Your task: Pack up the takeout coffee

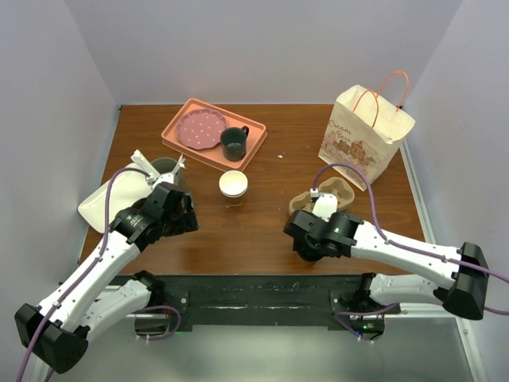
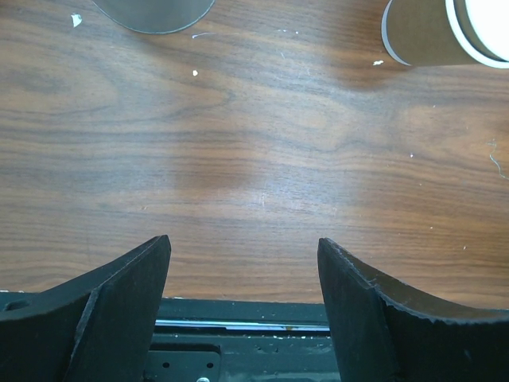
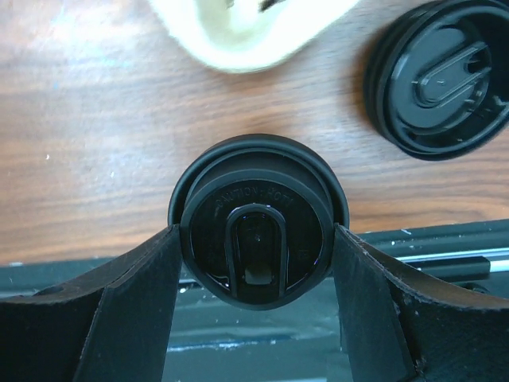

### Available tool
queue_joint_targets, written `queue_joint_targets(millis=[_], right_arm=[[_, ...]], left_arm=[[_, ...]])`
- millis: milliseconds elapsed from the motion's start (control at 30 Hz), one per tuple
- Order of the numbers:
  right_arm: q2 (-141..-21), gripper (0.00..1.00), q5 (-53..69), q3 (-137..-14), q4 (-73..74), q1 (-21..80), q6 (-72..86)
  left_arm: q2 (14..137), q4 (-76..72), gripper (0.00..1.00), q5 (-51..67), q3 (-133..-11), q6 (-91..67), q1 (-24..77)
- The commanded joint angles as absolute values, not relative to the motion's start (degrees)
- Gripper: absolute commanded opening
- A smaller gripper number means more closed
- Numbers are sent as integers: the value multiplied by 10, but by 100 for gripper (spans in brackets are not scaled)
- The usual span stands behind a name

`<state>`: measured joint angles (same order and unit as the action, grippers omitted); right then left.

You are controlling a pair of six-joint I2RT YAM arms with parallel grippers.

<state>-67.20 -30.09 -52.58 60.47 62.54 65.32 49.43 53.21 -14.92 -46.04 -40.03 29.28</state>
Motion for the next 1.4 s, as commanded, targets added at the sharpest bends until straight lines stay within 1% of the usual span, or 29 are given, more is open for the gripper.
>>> queue_joint_targets(millis=[0,133,233,367,400,500,567,600,633,667,700,767,800,867,900,933,967,1000,1033,1067,1167,1200,1233,1300,1333,1367], right_arm=[[-635,59,-346,-484,584,607,701],[-638,61,-349,-474,577,578,685],[-638,66,-345,-472,570,560,671],[-636,80,-348,-488,575,553,659],[-639,87,-348,-503,579,553,657],[-648,94,-349,-549,609,553,647],[-651,96,-352,-576,634,554,641],[-653,96,-353,-603,639,554,636],[-657,97,-354,-616,643,553,628],[-659,97,-357,-630,652,553,624],[-664,97,-362,-659,657,553,621],[-678,97,-368,-692,670,550,600],[-684,97,-380,-727,674,548,589],[-703,95,-400,-765,682,530,545],[-709,95,-412,-801,681,519,526],[-714,94,-423,-819,675,481,474],[-720,93,-417,-833,634,459,435],[-723,93,-404,-858,608,437,394],[-727,93,-381,-871,584,393,326],[-732,93,-377,-884,551,374,302],[-774,93,-371,-948,519,306,216],[-797,94,-363,-974,509,289,192],[-809,95,-357,-983,501,252,154],[-823,95,-332,-1005,472,211,128],[-829,95,-311,-1007,457,167,111],[-831,94,-281,-1018,437,143,110]], left_arm=[[494,512,79,-142,-459,-408,291],[496,512,79,-136,-458,-407,292],[496,513,79,-138,-461,-407,292],[501,512,79,-138,-465,-401,291],[503,512,79,-135,-468,-400,292],[509,512,80,-122,-484,-391,292],[513,515,82,-111,-496,-382,292],[515,516,85,-98,-509,-379,291],[519,516,94,-90,-513,-375,291],[520,516,99,-81,-519,-374,291],[523,515,100,-60,-529,-372,292],[520,506,100,-37,-537,-368,292],[519,505,100,-16,-547,-367,292],[518,499,100,-3,-561,-364,292],[519,497,100,24,-574,-360,293],[524,500,100,30,-583,-361,294],[525,497,100,38,-591,-360,295],[526,491,100,53,-601,-357,300],[529,490,100,59,-606,-359,301],[531,483,100,64,-612,-360,300],[539,473,100,93,-635,-356,301],[538,466,100,115,-642,-352,301],[534,456,99,129,-642,-343,301],[530,444,98,142,-643,-339,300],[530,448,97,139,-645,-343,301],[531,471,96,129,-648,-349,301]])
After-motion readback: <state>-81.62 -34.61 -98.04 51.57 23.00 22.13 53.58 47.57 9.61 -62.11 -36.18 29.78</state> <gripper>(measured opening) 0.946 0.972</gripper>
